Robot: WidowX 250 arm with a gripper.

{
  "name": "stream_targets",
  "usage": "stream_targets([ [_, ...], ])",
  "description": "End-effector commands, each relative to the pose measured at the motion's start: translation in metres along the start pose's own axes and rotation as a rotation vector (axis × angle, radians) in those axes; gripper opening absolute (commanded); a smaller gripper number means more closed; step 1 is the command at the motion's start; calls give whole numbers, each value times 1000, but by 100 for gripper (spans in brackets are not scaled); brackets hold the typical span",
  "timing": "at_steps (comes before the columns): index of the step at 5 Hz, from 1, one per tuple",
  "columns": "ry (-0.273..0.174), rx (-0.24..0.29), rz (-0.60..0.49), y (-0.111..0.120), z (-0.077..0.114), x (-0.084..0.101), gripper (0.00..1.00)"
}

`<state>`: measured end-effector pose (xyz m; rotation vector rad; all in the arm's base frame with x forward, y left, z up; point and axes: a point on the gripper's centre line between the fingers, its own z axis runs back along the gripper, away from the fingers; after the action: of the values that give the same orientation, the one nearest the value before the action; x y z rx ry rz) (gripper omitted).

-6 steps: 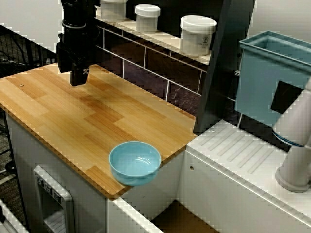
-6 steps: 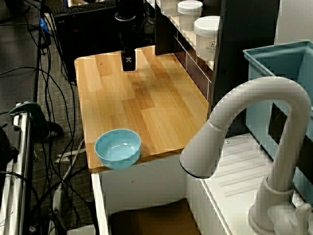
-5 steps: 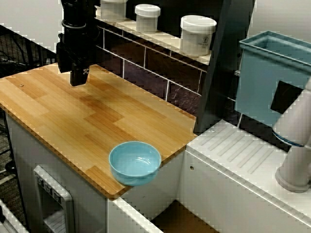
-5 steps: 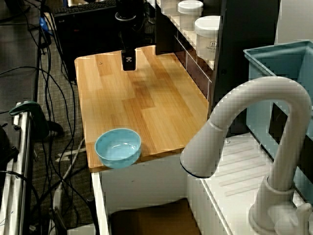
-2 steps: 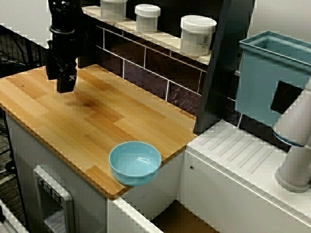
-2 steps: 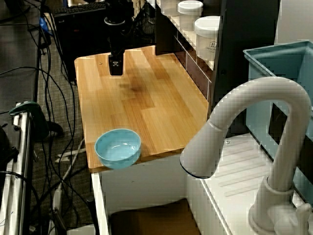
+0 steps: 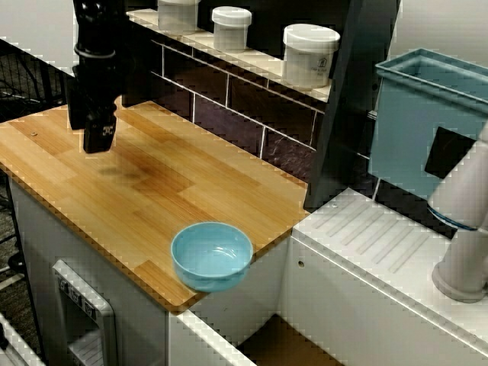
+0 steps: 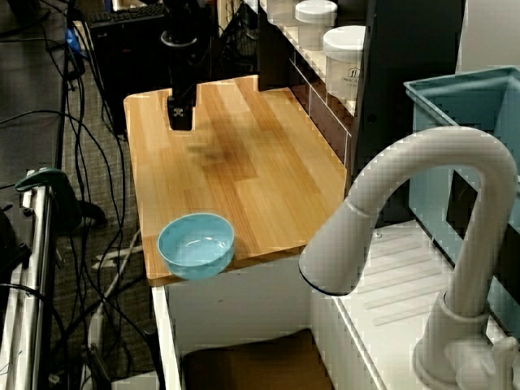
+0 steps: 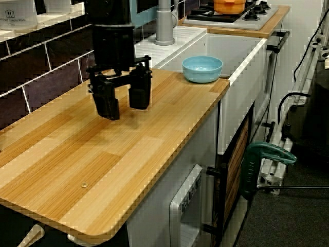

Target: Push into sink

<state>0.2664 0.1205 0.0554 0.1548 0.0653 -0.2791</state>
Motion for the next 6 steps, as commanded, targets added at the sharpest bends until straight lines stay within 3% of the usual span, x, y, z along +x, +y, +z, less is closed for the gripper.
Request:
stream_targets([
  [1, -87, 86, -149, -34, 16, -15, 100],
  [3, -41, 81, -177, -61, 24, -23, 100],
  [4, -62, 72, -257, -72, 25, -29, 100],
  [5, -73, 27, -367, -84, 25, -34, 100],
  [6, -98, 44, -437, -96, 22, -38, 100],
])
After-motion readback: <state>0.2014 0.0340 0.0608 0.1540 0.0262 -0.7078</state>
